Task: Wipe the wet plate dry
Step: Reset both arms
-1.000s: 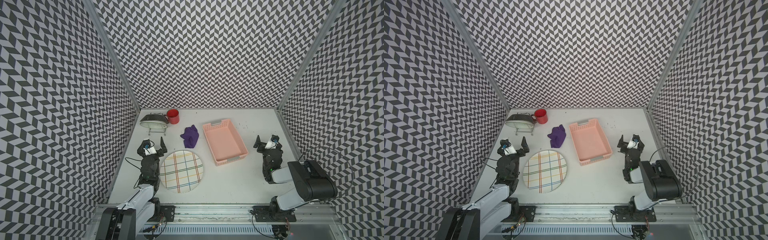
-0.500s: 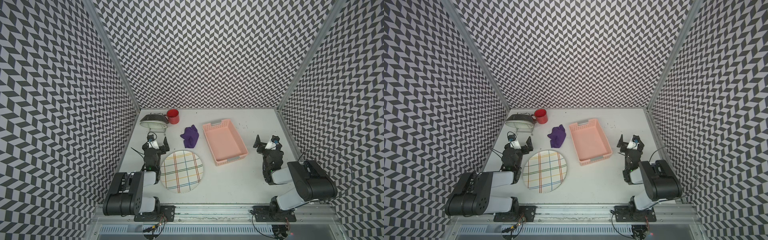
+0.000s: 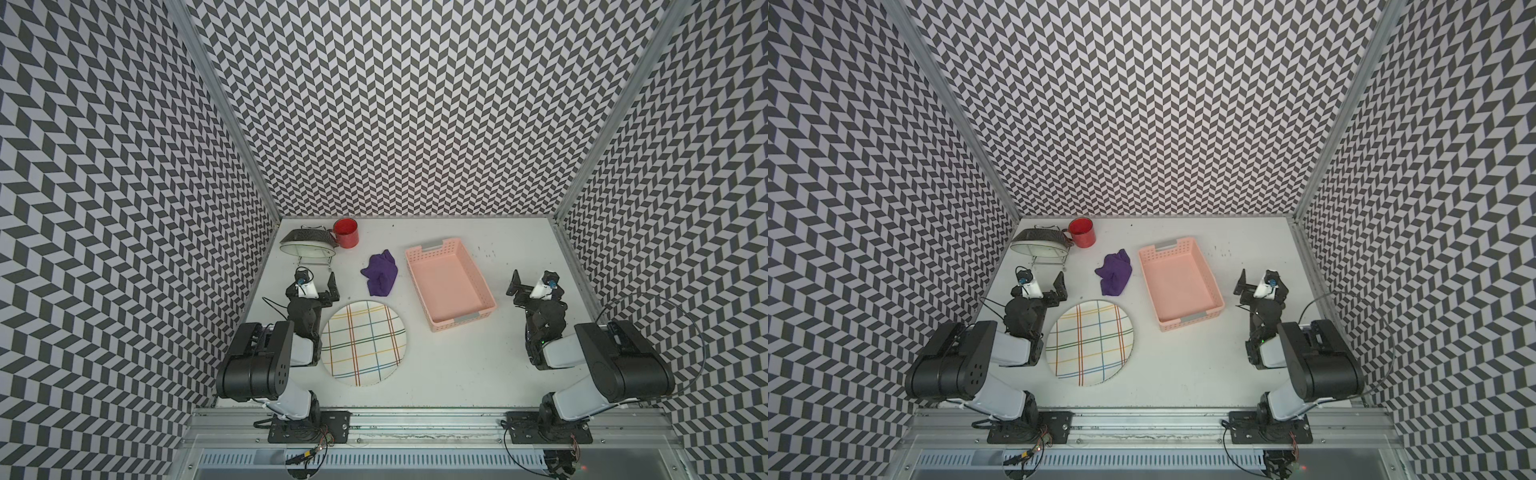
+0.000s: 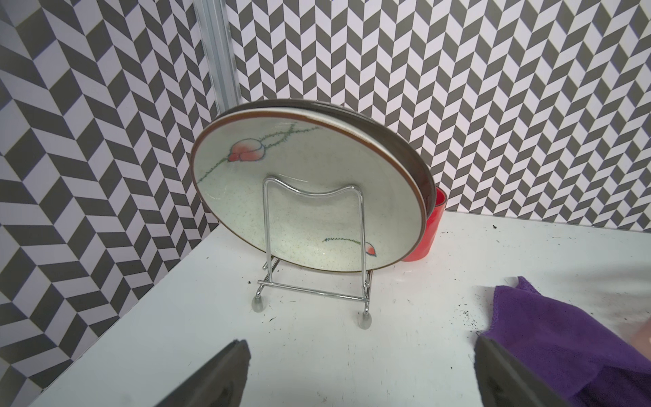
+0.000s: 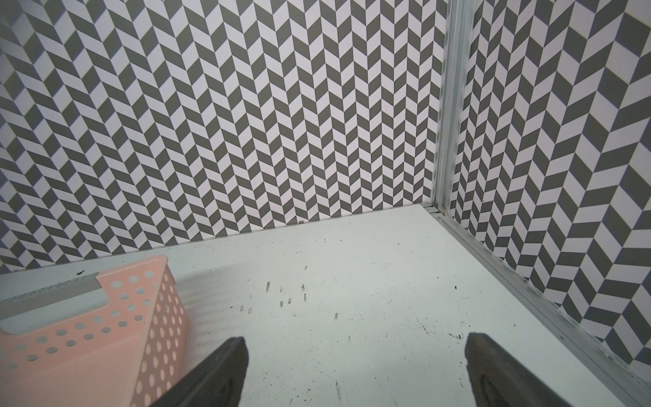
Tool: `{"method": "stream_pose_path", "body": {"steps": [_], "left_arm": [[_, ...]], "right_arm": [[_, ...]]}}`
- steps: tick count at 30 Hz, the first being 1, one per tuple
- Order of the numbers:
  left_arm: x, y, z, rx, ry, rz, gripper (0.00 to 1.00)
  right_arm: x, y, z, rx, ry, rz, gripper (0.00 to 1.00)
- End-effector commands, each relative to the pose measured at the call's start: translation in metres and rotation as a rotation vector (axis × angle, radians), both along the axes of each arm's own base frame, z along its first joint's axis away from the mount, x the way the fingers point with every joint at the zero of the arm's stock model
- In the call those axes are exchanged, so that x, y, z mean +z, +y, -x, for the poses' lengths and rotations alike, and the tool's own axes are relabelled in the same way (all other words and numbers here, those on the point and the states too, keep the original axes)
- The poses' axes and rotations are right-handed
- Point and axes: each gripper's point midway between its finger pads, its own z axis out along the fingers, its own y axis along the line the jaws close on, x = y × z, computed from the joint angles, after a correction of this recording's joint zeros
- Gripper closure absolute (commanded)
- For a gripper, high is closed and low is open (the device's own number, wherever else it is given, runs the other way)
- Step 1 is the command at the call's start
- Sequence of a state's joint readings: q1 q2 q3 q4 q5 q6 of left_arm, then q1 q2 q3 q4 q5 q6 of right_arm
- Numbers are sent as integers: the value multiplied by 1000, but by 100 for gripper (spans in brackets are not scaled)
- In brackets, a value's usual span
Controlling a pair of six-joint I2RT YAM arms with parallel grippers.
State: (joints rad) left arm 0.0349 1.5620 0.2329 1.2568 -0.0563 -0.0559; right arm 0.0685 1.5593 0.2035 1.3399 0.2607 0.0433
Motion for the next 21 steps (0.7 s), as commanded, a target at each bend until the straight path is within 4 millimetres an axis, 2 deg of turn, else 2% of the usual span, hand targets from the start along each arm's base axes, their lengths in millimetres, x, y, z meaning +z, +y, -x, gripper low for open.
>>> {"method": "stream_pose_path", "body": {"steps": [1, 21], "left_arm": [[15, -3, 0, -14, -63, -15, 0], [14, -7, -1, -33, -57, -30, 0]], "right_arm": [[8, 0, 2, 3, -40, 6, 1], [8, 2, 1, -2, -38, 13, 1]]}}
